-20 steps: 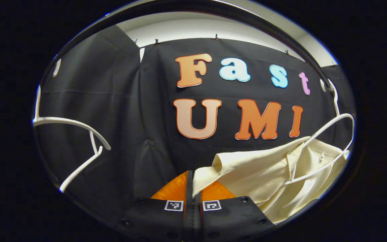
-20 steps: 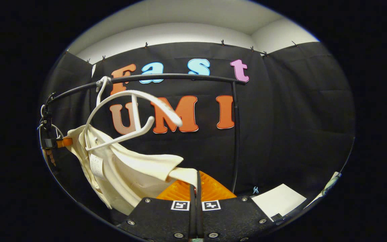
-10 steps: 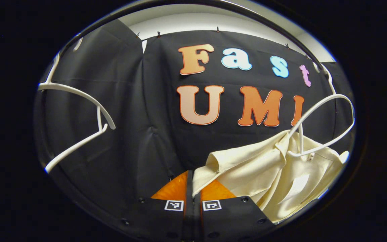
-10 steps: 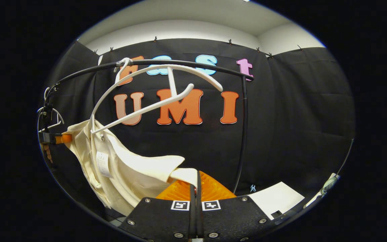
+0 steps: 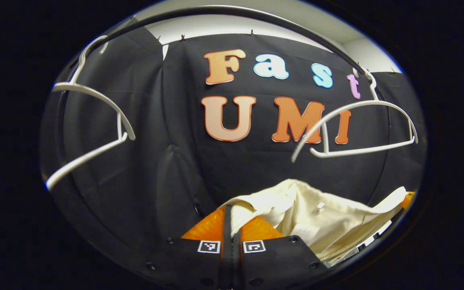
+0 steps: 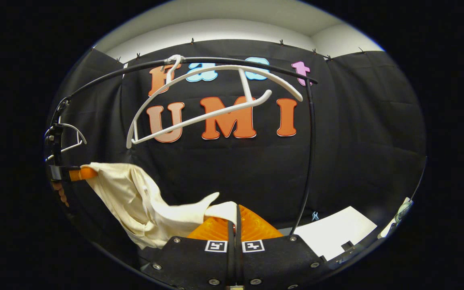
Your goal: Grasp the clothes on the hanger with both hands and then place them into the laundry hamper below.
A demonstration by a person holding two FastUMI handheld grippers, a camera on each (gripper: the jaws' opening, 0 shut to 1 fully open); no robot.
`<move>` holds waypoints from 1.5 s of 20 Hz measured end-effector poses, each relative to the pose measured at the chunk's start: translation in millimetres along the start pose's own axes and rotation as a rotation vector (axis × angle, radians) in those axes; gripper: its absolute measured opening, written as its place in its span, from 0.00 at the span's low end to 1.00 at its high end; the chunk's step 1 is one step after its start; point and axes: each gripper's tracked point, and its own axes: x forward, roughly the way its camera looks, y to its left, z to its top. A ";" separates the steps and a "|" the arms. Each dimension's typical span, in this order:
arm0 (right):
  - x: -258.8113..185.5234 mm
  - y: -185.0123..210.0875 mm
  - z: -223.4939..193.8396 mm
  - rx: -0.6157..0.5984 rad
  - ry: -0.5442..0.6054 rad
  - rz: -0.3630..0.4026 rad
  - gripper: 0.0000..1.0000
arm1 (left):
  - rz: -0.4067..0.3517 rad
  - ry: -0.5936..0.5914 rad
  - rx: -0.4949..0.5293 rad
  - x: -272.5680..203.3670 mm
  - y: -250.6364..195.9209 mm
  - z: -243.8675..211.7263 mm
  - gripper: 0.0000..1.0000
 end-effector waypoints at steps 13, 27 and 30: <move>15.7 58.8 -48.9 0.024 0.070 0.023 0.00 | -0.275 0.095 0.028 -24.4 -122.7 -53.4 0.06; 50.5 11.5 -173.2 0.079 0.281 -0.119 0.00 | -0.375 0.414 -0.009 13.8 -181.8 -191.5 0.06; 63.4 9.8 -207.1 0.082 0.363 -0.121 0.00 | -0.355 0.517 0.015 24.5 -193.0 -230.6 0.05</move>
